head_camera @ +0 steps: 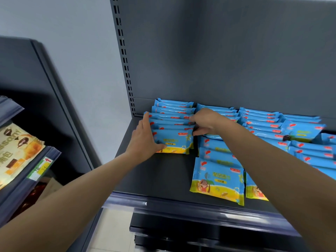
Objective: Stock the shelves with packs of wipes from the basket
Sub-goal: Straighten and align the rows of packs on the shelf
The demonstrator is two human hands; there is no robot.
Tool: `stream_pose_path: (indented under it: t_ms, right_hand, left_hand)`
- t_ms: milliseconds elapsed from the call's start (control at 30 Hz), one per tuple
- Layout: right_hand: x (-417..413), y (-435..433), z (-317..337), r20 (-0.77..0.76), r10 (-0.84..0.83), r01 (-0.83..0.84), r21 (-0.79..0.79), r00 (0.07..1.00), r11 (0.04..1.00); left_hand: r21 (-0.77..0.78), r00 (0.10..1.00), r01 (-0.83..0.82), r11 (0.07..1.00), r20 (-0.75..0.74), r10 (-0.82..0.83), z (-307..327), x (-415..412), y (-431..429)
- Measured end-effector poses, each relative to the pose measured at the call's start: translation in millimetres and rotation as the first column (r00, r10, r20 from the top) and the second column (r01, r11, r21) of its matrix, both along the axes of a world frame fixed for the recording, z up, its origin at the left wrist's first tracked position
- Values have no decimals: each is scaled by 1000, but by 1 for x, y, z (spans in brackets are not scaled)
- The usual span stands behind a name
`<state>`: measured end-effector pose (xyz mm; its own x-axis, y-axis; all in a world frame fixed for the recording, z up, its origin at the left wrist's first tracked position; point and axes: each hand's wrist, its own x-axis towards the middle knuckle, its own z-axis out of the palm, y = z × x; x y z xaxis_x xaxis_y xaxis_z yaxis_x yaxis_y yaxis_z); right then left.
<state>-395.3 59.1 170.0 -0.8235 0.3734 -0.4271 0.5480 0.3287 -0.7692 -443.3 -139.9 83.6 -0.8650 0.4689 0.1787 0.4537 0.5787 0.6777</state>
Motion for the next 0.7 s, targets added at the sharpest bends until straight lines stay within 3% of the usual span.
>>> stream_pose_path:
  t_ms: [67,133,200,400,567,700]
  right_hand:
    - [-2,1,-1,-19,-84,80,-138,996,987]
    - [-2,-1,1,37,-99,104,-169,994,980]
    - [-4,-1,3,51,-112,121,-211,992,970]
    - [-13,4,0,112,-109,139,-309,988,941]
    - [-21,1,6,148,-123,153,-212,981,965]
    - [-25,2,8,214,-149,212,-312,965,926]
  left_hand:
    - [-20,995,5,1000,95,-4,0,-7,-1]
    - [111,933,67,992,345,-102,2,-14,-2]
    - [200,868,96,975,463,-181,0,-20,-3]
    - [208,852,118,971,481,-207,-5,-23,1]
    - [236,854,167,957,450,-260,1,-22,10]
    - [282,842,167,945,457,-285,-5,-21,9]
